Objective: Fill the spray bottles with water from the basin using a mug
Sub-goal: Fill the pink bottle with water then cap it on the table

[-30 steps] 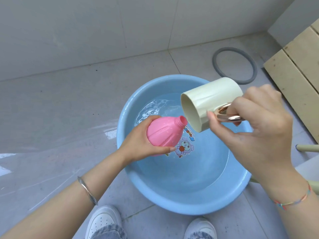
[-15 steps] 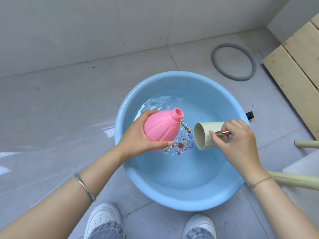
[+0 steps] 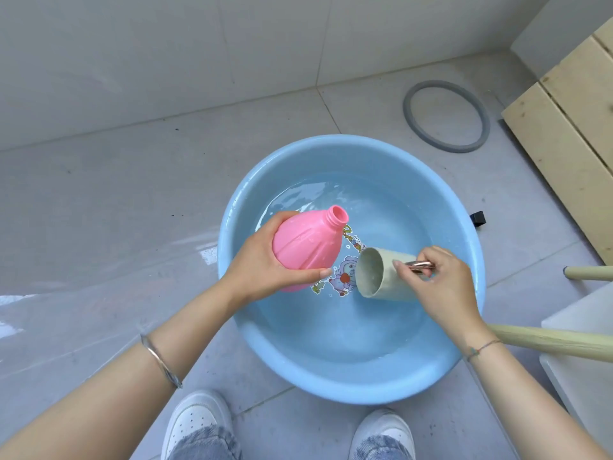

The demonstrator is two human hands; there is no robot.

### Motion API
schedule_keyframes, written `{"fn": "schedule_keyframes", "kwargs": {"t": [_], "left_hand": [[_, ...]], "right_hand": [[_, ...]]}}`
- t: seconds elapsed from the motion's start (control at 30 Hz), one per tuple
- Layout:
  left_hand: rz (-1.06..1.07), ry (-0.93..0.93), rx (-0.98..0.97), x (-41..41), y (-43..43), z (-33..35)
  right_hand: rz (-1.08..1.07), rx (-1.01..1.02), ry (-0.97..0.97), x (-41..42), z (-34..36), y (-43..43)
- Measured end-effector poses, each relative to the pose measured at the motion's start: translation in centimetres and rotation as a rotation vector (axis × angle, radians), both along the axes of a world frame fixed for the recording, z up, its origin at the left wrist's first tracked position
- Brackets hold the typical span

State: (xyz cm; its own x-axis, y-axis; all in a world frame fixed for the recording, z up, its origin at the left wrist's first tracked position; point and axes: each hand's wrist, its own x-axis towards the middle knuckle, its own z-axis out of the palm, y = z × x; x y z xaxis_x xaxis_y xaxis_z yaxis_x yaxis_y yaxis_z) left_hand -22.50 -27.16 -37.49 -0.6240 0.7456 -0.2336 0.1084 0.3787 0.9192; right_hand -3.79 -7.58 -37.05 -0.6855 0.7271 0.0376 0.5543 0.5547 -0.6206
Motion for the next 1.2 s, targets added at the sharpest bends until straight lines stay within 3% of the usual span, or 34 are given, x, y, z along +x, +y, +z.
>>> {"fn": "schedule_keyframes", "kwargs": {"t": [0.2,0.33,0.7,1.2], "left_hand": [[-0.007,0.038,0.008,0.0,-0.1,0.0],[-0.011,0.049,0.010,0.0,-0.1,0.0],[-0.028,0.056,-0.009,0.1,-0.1,-0.1],[-0.048,0.078,-0.038,0.2,-0.2,-0.3]], "right_hand": [[-0.262,-0.390,0.291,0.9,1.6,0.6],[-0.310,-0.476,0.463,0.4,3.5,0.0],[-0.230,-0.375,0.627,-1.3,9.8,-1.6],[-0.117,-0.012,0.453,-1.8,12.2,-2.4]]}}
